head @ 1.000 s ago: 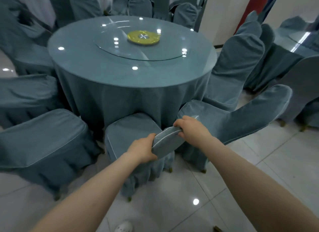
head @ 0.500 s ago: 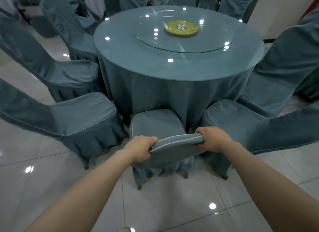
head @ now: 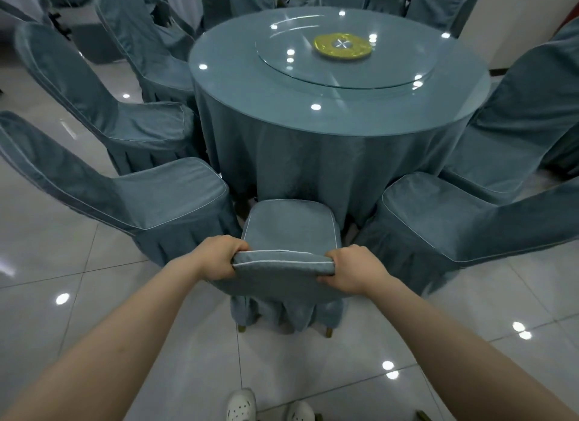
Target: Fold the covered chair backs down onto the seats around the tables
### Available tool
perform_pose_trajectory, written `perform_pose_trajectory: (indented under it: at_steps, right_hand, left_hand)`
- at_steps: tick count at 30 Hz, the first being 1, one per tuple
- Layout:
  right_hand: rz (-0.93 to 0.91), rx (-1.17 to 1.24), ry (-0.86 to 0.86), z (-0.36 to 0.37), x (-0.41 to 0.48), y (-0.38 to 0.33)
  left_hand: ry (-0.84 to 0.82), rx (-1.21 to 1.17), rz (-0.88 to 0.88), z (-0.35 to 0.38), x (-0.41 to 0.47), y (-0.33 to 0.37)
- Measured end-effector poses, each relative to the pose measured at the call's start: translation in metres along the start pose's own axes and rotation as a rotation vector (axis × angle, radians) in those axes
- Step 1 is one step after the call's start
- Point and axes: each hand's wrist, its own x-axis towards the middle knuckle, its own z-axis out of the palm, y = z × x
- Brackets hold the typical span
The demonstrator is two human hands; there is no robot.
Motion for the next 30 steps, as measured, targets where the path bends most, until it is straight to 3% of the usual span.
perform_pose_trajectory:
  at_steps: [8,11,14,16,19,23,30]
  right_hand:
    - [-0.028,0.046,-0.071,-0.004,-0.022,-0.022]
    - [-0.042,0.241,-0.103,-0.016,-0.030,-0.012]
    - [0.010,0.377,0.004,-0.030,-0.031,-0.001]
    - [0.034,0.392,0.071,-0.040,-0.027,0.008]
    - [0.063,0.406,0.109,-0.053,-0.020,0.024]
    - [0.072,0.380,0.161,-0.075,-0.004,0.043]
    - [0.121,0.331,0.188,-0.118,0.052,0.075]
  left_hand:
    - [-0.077,-0.096,-0.022,0.003,-0.022,-0.008]
    - [-0.230,-0.226,-0.028,-0.009,-0.022,-0.008]
    - [-0.361,-0.288,-0.019,-0.030,-0.022,-0.001]
    - [-0.305,-0.366,-0.037,-0.044,-0.017,0.008]
    - [-0.068,-0.469,-0.042,-0.062,-0.001,0.024]
    - [0.171,-0.415,-0.012,-0.079,0.030,0.038]
    - [0.223,-0.375,-0.007,-0.117,0.106,0.036]
